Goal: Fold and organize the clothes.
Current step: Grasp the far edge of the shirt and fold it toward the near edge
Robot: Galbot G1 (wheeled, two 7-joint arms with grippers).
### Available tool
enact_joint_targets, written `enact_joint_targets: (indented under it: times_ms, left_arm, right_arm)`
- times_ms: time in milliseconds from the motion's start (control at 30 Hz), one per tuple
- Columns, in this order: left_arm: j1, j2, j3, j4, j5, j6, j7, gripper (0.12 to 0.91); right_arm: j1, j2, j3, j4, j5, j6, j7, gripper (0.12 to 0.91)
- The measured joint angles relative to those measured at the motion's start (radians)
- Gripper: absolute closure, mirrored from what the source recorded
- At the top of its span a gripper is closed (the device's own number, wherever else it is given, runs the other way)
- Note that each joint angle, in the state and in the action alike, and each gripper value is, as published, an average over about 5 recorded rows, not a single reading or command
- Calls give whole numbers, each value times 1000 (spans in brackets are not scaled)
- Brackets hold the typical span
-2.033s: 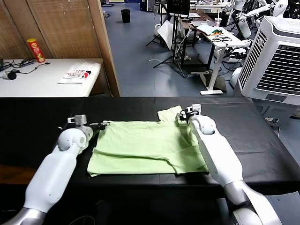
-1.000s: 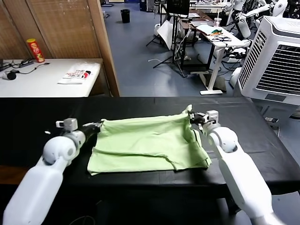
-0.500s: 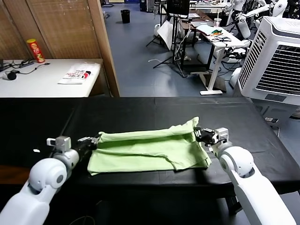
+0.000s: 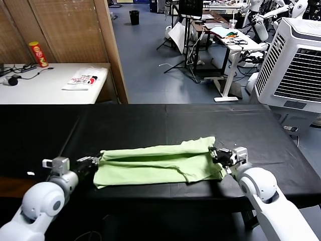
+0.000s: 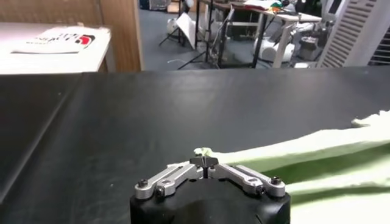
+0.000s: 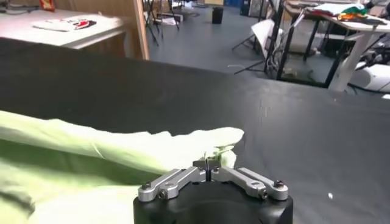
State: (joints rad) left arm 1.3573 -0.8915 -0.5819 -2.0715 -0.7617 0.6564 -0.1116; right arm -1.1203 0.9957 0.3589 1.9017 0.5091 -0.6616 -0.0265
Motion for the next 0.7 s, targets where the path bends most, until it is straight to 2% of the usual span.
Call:
enact_joint_targets:
  times_ms: [267, 300, 400, 500, 633, 700]
  left_arm:
    - [61, -18, -1, -19, 57, 6, 2, 903]
    - [66, -21, -1, -22, 60, 10, 1, 903]
    - [81, -25, -1, -33, 64, 24, -6, 894]
    - [86, -21, 0, -45, 55, 37, -23, 802]
    - [71, -6, -7, -61, 18, 51, -49, 576]
    - [56, -2, -12, -61, 0, 55, -59, 476]
  right_arm:
    - [-26, -4, 13, 25, 4, -33, 12, 896]
    - [-31, -6, 17, 31, 7, -42, 18, 881]
    - [-47, -12, 32, 56, 25, -67, 42, 774]
    - [-55, -14, 53, 86, 53, -75, 55, 612]
    - [-44, -11, 80, 115, 82, -75, 72, 382]
    - [-27, -3, 84, 114, 82, -75, 97, 301]
